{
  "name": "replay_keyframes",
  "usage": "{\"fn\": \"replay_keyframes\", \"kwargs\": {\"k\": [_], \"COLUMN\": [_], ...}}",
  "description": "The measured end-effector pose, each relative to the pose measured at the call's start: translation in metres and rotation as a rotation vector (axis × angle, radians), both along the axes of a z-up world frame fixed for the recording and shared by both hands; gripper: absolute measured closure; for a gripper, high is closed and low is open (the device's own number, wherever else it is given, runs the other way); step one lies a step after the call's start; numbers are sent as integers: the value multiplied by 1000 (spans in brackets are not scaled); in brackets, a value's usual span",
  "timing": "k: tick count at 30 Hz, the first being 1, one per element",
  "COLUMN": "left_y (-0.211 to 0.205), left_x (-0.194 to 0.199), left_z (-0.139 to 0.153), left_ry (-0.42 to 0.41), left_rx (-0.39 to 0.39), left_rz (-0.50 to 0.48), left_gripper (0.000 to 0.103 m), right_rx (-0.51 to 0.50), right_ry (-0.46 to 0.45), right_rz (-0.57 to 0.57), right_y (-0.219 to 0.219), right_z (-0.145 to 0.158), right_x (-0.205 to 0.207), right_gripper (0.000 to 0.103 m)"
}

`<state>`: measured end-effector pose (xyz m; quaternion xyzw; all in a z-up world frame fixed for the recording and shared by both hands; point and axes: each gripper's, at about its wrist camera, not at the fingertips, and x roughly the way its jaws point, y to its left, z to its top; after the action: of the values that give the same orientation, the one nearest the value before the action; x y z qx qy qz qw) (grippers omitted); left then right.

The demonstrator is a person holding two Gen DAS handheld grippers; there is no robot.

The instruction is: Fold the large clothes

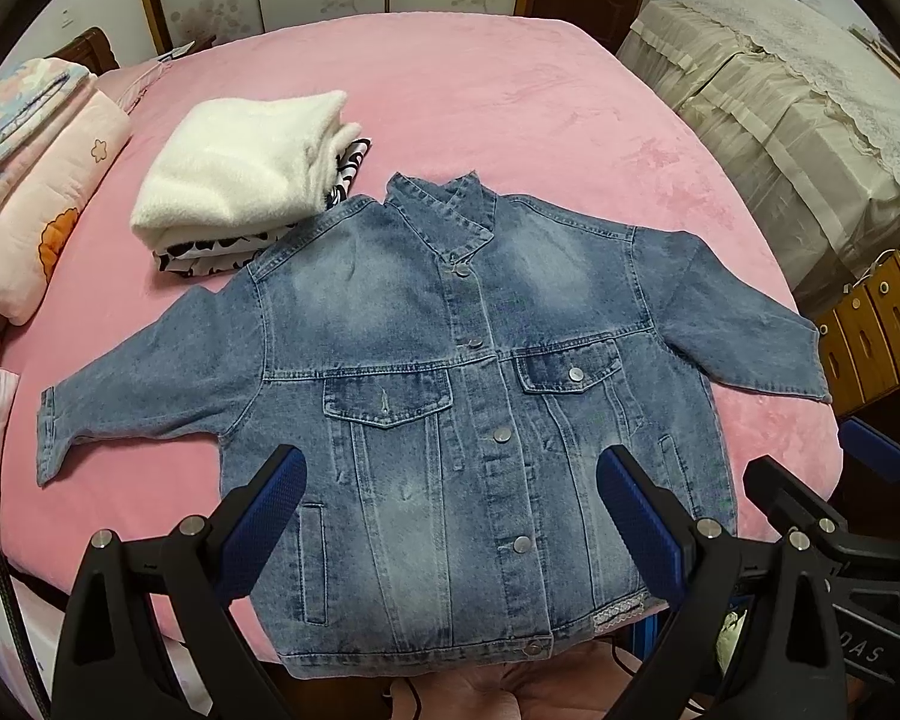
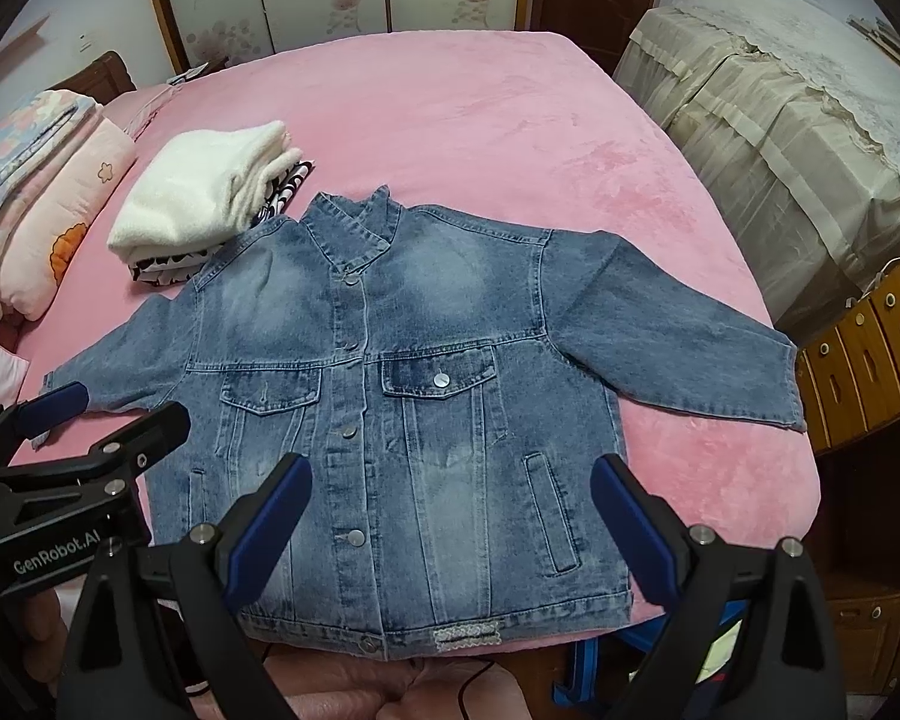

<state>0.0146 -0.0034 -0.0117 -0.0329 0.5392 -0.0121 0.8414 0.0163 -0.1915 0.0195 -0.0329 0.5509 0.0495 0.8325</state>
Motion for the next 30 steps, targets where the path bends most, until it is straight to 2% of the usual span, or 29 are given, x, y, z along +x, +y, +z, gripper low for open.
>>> {"fn": "replay_keyframes", "kwargs": {"k": [19, 30], "left_y": [12, -18], "left_x": [15, 19], "left_z": [6, 18], "left_ry": [-12, -62], "left_rx": [-11, 63], "left_rz": [-42, -118], "left_gripper": [7, 7], "right_rx": [14, 76], "right_ry": [-33, -37], "right_rz": [-76, -172], "right_y": [-2, -35], "right_z": [9, 9], "right_x": [-2, -4], "right_gripper": [8, 8]}}
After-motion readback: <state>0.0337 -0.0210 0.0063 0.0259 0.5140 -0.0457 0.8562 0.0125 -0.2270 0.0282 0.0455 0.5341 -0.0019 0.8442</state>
